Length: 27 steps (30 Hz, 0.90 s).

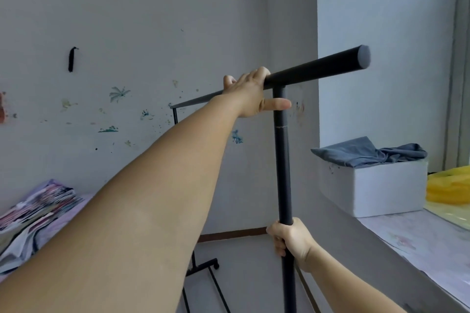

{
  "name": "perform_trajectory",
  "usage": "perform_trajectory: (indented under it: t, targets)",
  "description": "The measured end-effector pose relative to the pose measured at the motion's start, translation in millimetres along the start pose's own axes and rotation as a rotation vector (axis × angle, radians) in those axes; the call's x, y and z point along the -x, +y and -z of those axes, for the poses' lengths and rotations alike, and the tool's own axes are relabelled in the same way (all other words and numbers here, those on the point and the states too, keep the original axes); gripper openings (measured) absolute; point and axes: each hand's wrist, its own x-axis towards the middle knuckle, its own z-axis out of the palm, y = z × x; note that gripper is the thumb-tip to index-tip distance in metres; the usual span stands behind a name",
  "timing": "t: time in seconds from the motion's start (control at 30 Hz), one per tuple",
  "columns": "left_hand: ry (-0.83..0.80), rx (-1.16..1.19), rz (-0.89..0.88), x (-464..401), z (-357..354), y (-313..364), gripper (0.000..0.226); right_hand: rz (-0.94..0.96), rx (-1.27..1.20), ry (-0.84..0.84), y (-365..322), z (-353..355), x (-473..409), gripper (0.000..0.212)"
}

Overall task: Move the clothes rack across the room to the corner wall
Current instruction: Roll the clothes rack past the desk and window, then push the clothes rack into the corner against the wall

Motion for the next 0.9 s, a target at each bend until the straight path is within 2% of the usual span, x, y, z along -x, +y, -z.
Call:
perform_trajectory:
  t: [0.37,0.53,0.9]
  targets:
    - [0.007,-0.087,0.063,-90.0,-64.9,-60.9,0.065,-0.029,-0.060,-0.122,20.4,25.1,-135.4,0.032]
    - [0.012,-0.116,0.086,-119.8,-88.8,-81.9,0.073,-0.027,-0.053,-0.161,26.1,32.6,-180.7,0.034]
    - [0.029,-0.197,0.121,-188.9,-138.1,-136.4,0.074,-0.012,-0.040,-0.222,37.3,45.1,-282.5,0.034]
